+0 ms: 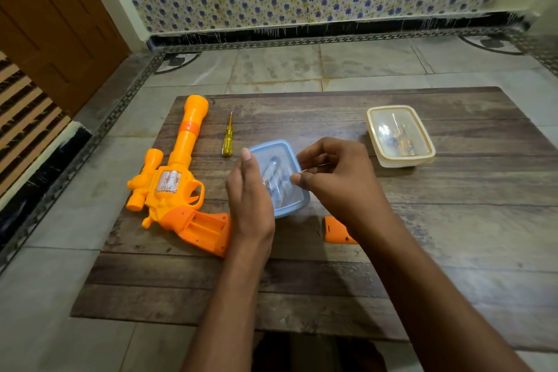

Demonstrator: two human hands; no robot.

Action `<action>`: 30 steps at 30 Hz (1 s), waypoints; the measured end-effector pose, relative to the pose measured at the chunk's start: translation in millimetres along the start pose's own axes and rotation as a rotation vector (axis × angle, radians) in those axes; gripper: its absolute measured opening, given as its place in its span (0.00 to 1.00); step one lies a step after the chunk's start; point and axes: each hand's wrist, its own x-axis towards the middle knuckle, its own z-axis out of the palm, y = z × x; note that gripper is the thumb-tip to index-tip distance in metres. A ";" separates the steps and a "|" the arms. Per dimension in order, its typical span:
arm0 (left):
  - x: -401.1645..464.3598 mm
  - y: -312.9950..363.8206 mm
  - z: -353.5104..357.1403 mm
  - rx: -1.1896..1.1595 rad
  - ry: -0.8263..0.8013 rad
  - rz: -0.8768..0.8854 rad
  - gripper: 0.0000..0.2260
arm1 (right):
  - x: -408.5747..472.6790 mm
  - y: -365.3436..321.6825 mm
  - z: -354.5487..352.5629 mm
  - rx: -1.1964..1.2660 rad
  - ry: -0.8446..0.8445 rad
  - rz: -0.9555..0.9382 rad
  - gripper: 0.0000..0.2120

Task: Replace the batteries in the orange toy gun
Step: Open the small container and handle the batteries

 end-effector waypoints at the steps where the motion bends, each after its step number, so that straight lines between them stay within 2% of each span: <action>1: -1.6 1.7 0.7 0.014 0.009 0.011 0.09 | -0.3 0.3 1.8 0.000 -0.002 0.001 0.09; 5: -9.4 8.1 4.9 0.093 0.085 0.113 0.15 | -0.5 3.3 9.5 0.004 0.018 -0.028 0.04; 11: -15.5 7.7 11.2 0.152 0.072 0.216 0.17 | -3.7 6.3 20.8 -0.142 0.106 -0.238 0.24; 16: -16.8 0.6 10.6 0.264 0.013 0.286 0.14 | -1.2 8.4 21.9 -0.201 0.216 -0.280 0.26; 19: -17.1 -1.0 9.3 0.299 -0.006 0.295 0.26 | -0.8 8.5 20.2 -0.249 0.209 -0.290 0.27; 21: -16.6 0.1 8.0 0.315 -0.014 0.317 0.29 | 0.6 8.3 20.0 -0.259 0.193 -0.302 0.27; 23: -16.3 1.7 8.0 0.333 -0.029 0.350 0.27 | 2.0 7.7 19.8 -0.272 0.186 -0.322 0.27; 25: -16.5 3.4 8.8 0.337 -0.024 0.368 0.20 | 3.2 7.7 19.6 -0.270 0.173 -0.335 0.27; 30: -14.5 3.5 9.1 0.377 -0.017 0.422 0.17 | 4.1 9.0 21.6 -0.303 0.190 -0.363 0.26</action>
